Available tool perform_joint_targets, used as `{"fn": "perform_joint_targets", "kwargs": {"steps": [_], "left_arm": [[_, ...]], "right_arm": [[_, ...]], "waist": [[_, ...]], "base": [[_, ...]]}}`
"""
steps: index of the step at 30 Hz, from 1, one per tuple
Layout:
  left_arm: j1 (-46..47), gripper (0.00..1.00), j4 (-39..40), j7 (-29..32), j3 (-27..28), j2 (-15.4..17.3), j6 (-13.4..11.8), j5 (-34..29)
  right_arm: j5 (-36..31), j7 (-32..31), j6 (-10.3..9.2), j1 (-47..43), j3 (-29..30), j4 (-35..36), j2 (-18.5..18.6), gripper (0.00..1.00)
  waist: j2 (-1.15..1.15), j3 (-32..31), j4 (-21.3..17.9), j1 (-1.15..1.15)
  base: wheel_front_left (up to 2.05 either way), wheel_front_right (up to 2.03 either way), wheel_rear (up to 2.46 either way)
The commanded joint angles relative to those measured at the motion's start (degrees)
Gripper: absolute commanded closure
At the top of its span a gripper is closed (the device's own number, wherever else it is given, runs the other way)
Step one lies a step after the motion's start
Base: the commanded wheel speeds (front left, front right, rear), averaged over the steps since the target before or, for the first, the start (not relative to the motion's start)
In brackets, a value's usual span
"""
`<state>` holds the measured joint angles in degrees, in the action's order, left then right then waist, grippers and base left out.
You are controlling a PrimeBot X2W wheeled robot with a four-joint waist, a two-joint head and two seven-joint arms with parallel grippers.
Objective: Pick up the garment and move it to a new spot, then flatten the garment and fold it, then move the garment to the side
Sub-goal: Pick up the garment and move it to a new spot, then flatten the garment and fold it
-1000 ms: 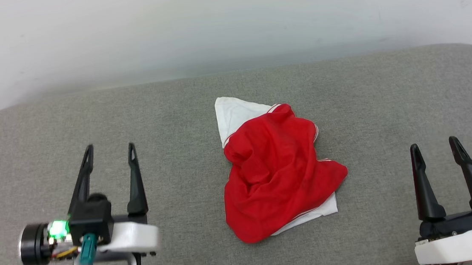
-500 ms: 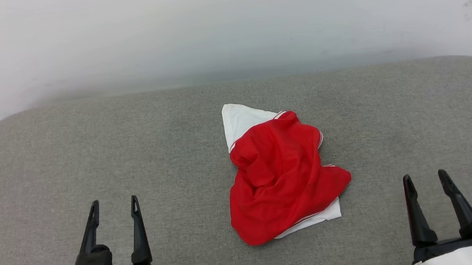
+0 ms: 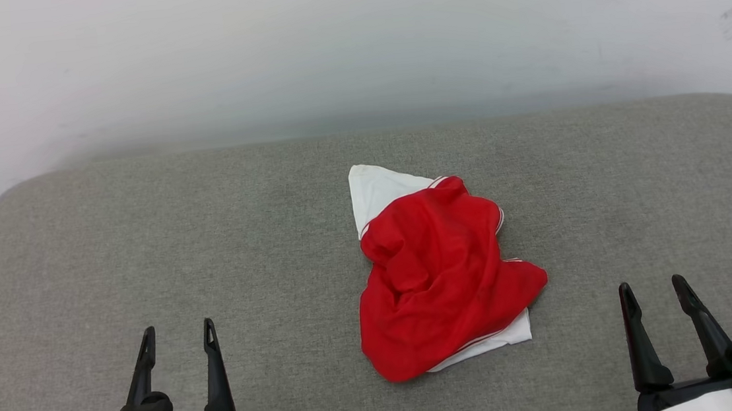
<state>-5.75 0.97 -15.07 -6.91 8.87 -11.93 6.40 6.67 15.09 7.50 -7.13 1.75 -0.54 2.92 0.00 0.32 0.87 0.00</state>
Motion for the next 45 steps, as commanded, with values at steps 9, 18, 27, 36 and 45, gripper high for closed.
{"fn": "perform_joint_targets", "kwargs": {"steps": [9,18,27,36,45], "left_arm": [[-0.94,0.00,-0.54,-0.15,2.84,-2.25,2.81,-2.14],[10.61,0.00,-1.32,-0.15,4.88,1.10,8.20,-3.04],[36.75,0.00,-7.45,-0.14,4.45,6.82,16.47,-1.86],[61.94,0.00,-19.98,12.65,-7.21,9.95,19.23,3.37],[79.26,0.00,-28.15,35.09,-29.15,14.73,19.27,20.94]], "right_arm": [[-0.16,0.12,-0.02,-0.58,-0.38,0.06,-0.07,0.00],[-0.91,0.12,-0.02,1.55,-0.70,1.08,-0.07,0.00],[-2.17,0.12,-0.02,5.65,-0.26,3.59,-0.07,0.00],[-2.87,0.12,-0.02,9.82,-0.57,6.44,-0.07,0.00],[-3.10,0.12,-0.02,12.69,-1.01,8.94,-0.07,0.00]], "waist": [[0.00,-0.20,0.16,0.00],[0.00,1.88,-0.36,0.00],[0.00,9.25,-2.36,0.00],[0.00,16.52,-5.49,0.00],[0.00,23.16,-8.54,0.00]], "base": [[0.00,0.00,0.00],[0.00,0.00,0.00],[0.00,0.00,0.00],[0.00,0.00,0.00],[0.00,0.00,0.00]]}}
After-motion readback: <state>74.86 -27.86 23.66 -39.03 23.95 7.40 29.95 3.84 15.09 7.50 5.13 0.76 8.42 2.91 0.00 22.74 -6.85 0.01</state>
